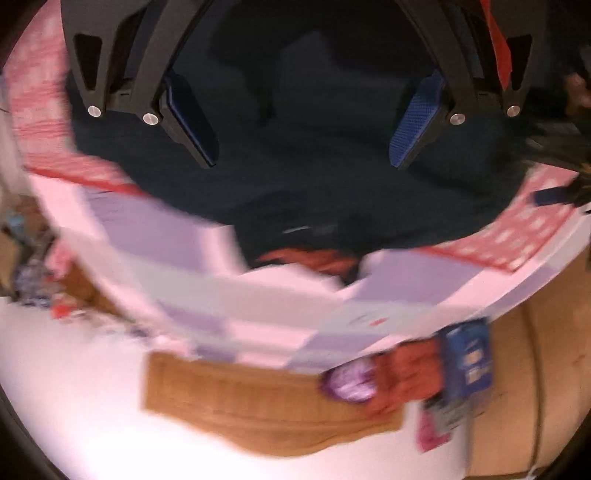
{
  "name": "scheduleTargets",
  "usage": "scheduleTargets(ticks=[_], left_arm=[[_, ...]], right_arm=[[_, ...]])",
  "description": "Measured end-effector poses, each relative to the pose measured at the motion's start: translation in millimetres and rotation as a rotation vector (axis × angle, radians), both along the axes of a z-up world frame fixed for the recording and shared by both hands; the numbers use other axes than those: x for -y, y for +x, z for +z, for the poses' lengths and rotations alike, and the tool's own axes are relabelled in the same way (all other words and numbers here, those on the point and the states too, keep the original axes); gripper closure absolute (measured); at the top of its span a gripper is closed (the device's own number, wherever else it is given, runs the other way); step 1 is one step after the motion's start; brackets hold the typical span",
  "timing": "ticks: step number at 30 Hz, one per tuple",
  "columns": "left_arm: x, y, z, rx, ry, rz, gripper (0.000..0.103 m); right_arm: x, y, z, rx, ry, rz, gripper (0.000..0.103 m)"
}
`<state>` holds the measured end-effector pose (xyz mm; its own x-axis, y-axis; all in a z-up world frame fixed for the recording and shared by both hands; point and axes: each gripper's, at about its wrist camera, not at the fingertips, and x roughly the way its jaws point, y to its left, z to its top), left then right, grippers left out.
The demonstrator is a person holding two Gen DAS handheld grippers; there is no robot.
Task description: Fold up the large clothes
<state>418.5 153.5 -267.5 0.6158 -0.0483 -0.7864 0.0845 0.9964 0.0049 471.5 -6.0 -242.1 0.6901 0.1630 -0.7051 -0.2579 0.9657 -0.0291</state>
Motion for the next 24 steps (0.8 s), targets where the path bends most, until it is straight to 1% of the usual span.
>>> scheduleTargets(ticks=[1, 2, 3, 4, 6, 7, 8, 9, 10, 11, 12, 13, 14, 15, 16, 17, 18, 19, 20, 21, 22, 23, 24], left_arm=[[6.6, 3.0, -6.8, -0.018, 0.038, -0.009, 0.004], [8.1, 4.9, -13.7, -0.031, 0.056, -0.014, 0.003], [3.2, 5.1, -17.8, -0.039, 0.036, -0.011, 0.002], [-3.6, 4.2, -19.6, -0.043, 0.021, 0.006, 0.001], [-24.2, -1.2, -23.9, -0.057, 0.012, 0.067, 0.001], [-31.6, -6.0, -25.8, -0.061, 0.013, 0.084, 0.001], [-40.0, -11.3, -28.8, -0.069, 0.020, 0.100, 0.001], [-47.0, -16.6, -31.7, -0.077, 0.024, 0.112, 0.001], [-50.9, -19.6, -33.1, -0.082, 0.017, 0.120, 0.001], [-53.8, -23.4, -33.0, -0.085, 0.008, 0.129, 0.001], [-53.2, -25.8, -31.7, -0.085, 0.013, 0.139, 0.001], [-50.4, -27.2, -30.2, -0.081, 0.025, 0.145, 0.003], [-45.1, -29.1, -26.0, -0.070, 0.040, 0.147, 0.004], [-38.2, -30.5, -21.0, -0.055, 0.040, 0.134, 0.004], [-31.5, -31.8, -16.5, -0.039, 0.035, 0.117, 0.004], [-19.8, -35.1, -8.2, -0.007, 0.028, 0.089, 0.004], [-6.5, -37.0, -0.4, 0.025, 0.022, 0.056, 0.004], [4.9, -39.0, 5.1, 0.044, 0.014, 0.029, 0.004], [19.8, -38.8, 9.9, 0.060, 0.001, -0.005, 0.004], [34.6, -36.8, 10.9, 0.058, -0.002, -0.034, 0.004], [43.4, -34.3, 9.3, 0.048, 0.005, -0.050, 0.004], [55.3, -29.7, 3.9, 0.024, 0.022, -0.066, 0.004], [61.7, -25.3, -2.9, -0.001, 0.037, -0.069, 0.004]], right_arm=[[-12.4, 2.0, -9.2, -0.033, -0.009, 0.020, 0.007], [-21.2, 4.0, -21.4, -0.069, -0.043, 0.017, 0.007], [-22.0, 3.9, -31.2, -0.092, -0.077, -0.001, 0.007], [-13.8, 4.1, -38.9, -0.109, -0.100, -0.028, 0.007], [22.4, 0.3, -46.7, -0.104, -0.116, -0.112, 0.007], [50.1, -2.7, -48.3, -0.096, -0.122, -0.174, 0.007], [87.4, -6.5, -48.6, -0.099, -0.078, -0.231, 0.007], [107.9, -8.5, -48.3, -0.102, -0.062, -0.265, 0.007], [133.1, -11.4, -49.0, -0.101, -0.112, -0.329, 0.007], [163.2, -14.1, -51.1, -0.124, -0.120, -0.408, 0.006], [183.0, -17.0, -50.5, -0.142, -0.045, -0.429, 0.006], [192.3, -18.6, -48.2, -0.149, -0.024, -0.440, 0.006], [193.3, -19.3, -42.9, -0.139, -0.049, -0.437, 0.006], [186.5, -23.3, -36.6, -0.113, -0.109, -0.436, 0.006], [179.0, -28.8, -32.2, -0.084, -0.146, -0.442, 0.007], [166.4, -36.1, -22.6, -0.034, -0.171, -0.446, 0.007], [157.1, -43.1, -13.4, 0.007, -0.155, -0.430, 0.007], [142.6, -50.1, -6.0, 0.044, -0.130, -0.396, 0.007], [120.8, -57.3, 1.1, 0.083, -0.117, -0.340, 0.007], [103.3, -62.7, 5.0, 0.103, -0.112, -0.292, 0.007], [84.5, -69.9, 7.3, 0.112, -0.099, -0.227, 0.007], [60.7, -72.3, 4.7, 0.098, -0.088, -0.141, 0.007], [45.9, -74.4, -0.2, 0.074, -0.095, -0.086, 0.007]])
